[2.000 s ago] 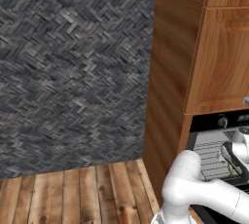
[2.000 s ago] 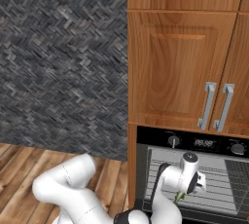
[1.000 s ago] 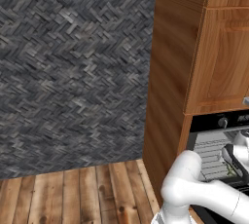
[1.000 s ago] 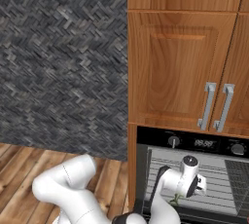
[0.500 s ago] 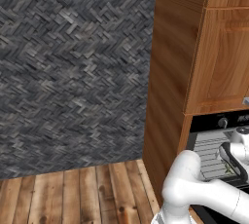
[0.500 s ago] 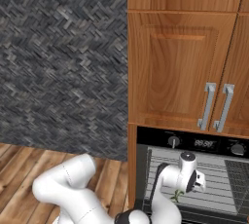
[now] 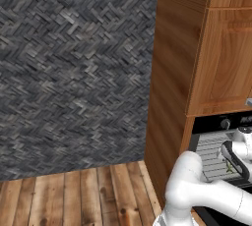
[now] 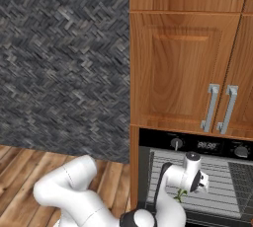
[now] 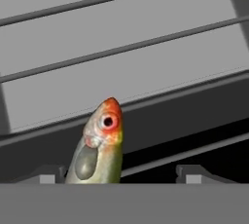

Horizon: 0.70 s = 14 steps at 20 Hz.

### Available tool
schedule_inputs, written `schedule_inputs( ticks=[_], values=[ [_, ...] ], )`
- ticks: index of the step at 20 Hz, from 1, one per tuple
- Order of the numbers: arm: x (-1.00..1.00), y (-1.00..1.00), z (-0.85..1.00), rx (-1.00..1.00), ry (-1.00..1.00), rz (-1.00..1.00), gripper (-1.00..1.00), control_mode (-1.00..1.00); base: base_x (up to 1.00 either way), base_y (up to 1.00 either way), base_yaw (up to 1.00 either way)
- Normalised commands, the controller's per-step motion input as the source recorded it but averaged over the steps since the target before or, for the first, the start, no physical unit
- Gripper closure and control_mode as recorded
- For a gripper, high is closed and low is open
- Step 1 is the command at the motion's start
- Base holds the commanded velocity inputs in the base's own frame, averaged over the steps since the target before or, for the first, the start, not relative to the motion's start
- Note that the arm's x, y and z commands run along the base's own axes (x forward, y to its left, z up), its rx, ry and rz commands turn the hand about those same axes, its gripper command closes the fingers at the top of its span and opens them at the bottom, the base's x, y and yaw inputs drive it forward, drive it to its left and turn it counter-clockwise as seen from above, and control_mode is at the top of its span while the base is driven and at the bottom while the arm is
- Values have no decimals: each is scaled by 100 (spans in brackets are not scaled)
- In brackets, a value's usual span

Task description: Take the fish from the oven and place it on the plate on the counter.

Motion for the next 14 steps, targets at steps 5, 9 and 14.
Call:
schedule_inputs(
  ticks=[5,9,14],
  values=[
    [-47,3,-97,2,3,0,100,-100,0,0,0],
    [-51,0,-99,0,0,0,100,-100,0,0,0],
    [-40,0,-64,0,0,0,100,-100,0,0,0]
  ],
)
